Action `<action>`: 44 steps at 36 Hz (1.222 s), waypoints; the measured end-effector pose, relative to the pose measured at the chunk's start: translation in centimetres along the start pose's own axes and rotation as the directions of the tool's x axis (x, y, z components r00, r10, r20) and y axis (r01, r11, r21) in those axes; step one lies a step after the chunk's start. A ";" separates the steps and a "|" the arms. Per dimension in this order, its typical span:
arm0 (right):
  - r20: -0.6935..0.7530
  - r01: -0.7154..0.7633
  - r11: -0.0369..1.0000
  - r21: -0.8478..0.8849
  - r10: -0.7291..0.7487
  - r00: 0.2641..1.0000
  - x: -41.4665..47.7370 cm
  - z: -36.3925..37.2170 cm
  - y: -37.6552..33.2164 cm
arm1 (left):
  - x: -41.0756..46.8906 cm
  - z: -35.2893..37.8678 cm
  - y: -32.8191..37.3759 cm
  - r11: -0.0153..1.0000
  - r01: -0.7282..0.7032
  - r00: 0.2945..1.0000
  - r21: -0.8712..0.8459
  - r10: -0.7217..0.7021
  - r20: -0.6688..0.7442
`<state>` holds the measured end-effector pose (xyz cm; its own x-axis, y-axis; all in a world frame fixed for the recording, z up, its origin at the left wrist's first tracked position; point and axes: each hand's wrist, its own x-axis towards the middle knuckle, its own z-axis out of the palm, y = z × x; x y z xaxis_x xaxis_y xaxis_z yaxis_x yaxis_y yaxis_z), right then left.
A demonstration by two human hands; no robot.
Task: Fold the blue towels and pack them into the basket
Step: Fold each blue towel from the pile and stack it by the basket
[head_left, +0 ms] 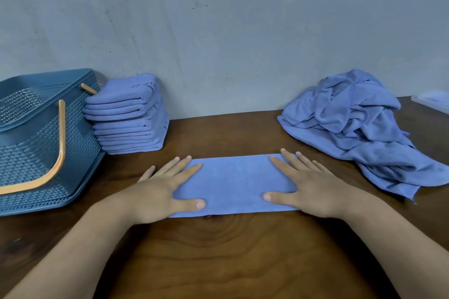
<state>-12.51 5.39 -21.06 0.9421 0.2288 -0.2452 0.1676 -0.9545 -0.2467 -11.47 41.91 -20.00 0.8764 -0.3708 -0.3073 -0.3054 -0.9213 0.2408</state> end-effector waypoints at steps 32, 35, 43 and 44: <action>-0.317 -0.062 0.998 0.014 0.064 0.946 2.2 -0.8 -0.8 | 3.6 2.9 9.3 0.954 -0.232 0.961 0.192 0.255 -0.105; -0.299 -0.070 0.985 0.155 0.114 0.948 2.1 -1.0 -1.0 | 3.5 2.8 9.2 0.954 -0.236 0.960 0.184 0.259 -0.110; -0.253 0.054 0.697 0.715 0.185 0.950 0.4 -2.3 0.2 | 3.7 3.0 9.4 0.972 -0.184 0.968 0.143 0.205 -0.148; -0.241 0.081 0.677 0.731 0.146 0.959 0.0 -2.1 0.2 | 3.7 3.1 9.4 0.976 -0.170 0.969 0.136 0.191 -0.158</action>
<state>-11.81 4.76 -19.15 0.9984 0.0340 -0.0450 -0.0227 -0.4878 -0.8727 -12.25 31.49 -21.70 0.8495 -0.5167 -0.1064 -0.4978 -0.8519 0.1625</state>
